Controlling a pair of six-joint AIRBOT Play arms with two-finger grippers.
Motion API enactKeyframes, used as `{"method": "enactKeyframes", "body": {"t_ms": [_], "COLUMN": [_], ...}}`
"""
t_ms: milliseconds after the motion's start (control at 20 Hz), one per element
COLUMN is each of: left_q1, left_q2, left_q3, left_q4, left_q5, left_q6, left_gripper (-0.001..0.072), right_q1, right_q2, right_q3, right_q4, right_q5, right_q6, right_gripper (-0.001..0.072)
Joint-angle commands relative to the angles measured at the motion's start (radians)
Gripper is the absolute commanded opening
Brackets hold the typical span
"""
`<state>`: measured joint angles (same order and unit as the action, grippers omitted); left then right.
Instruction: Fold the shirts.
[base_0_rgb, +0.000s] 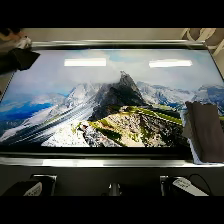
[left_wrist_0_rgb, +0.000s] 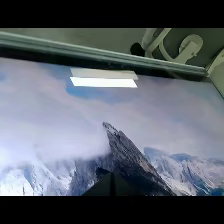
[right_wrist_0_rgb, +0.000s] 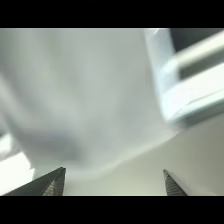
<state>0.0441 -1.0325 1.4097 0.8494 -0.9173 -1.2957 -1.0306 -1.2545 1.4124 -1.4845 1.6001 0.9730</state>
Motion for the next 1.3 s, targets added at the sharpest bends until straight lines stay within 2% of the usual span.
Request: {"method": "enactKeyframes", "body": {"t_ms": [0, 100, 200, 250, 300, 400, 450, 500, 550, 700, 800, 1250], "left_q1": [-0.039, -0.121, -0.2, -0.226, -0.232, -0.232, -0.233, -0.232, -0.232, -0.232, -0.232, -0.232], "left_q2": [-0.014, -0.074, -0.154, -0.203, -0.25, -0.344, -0.36, -0.343, -0.304, -0.147, -0.114, -0.116], "left_q3": [0.117, 0.209, 0.234, 0.233, 0.233, 0.21, 0.151, 0.059, -0.032, -0.25, -0.274, -0.27], "left_q4": [0.167, 0.52, 0.835, 0.938, 0.95, 0.901, 0.872, 0.83, 0.798, 0.769, 0.77, 0.769], "left_q5": [0.057, 0.038, -0.06, -0.156, -0.264, -0.559, -0.633, -0.636, -0.597, -0.386, -0.349, -0.349], "left_q6": [-0.001, -0.175, -0.323, -0.386, -0.412, -0.406, -0.351, -0.327, -0.336, -0.435, -0.436, -0.433], "left_gripper": [0.002, 0.0019, 0.0021, 0.0026, 0.011, 0.062, 0.0635, 0.0634, 0.0634, 0.0632, 0.063, 0.063], "right_q1": [0.03, 0.159, 0.362, 0.483, 0.594, 0.779, 0.84, 0.888, 0.92, 0.954, 0.954, 0.954], "right_q2": [0.002, 0.003, 0.006, 0.003, -0.002, -0.03, -0.04, -0.036, -0.021, 0.023, 0.021, 0.022], "right_q3": [0.304, 0.439, 0.47, 0.452, 0.418, 0.323, 0.248, 0.153, 0.066, -0.119, -0.141, -0.14], "right_q4": [0.206, 0.27, 0.246, 0.197, 0.143, 0.059, 0.067, 0.087, 0.098, 0.126, 0.127, 0.119], "right_q5": [-0.233, -0.312, -0.275, -0.229, -0.19, -0.053, 0.013, 0.031, 0.014, -0.098, -0.11, -0.105], "right_q6": [-0.037, -0.047, -0.029, 0.031, 0.071, 0.083, 0.084, 0.069, 0.058, 0.061, 0.068, 0.062], "right_gripper": [0.0607, 0.0608, 0.0608, 0.0608, 0.061, 0.0627, 0.0631, 0.0627, 0.0626, 0.0629, 0.0629, 0.0629]}}
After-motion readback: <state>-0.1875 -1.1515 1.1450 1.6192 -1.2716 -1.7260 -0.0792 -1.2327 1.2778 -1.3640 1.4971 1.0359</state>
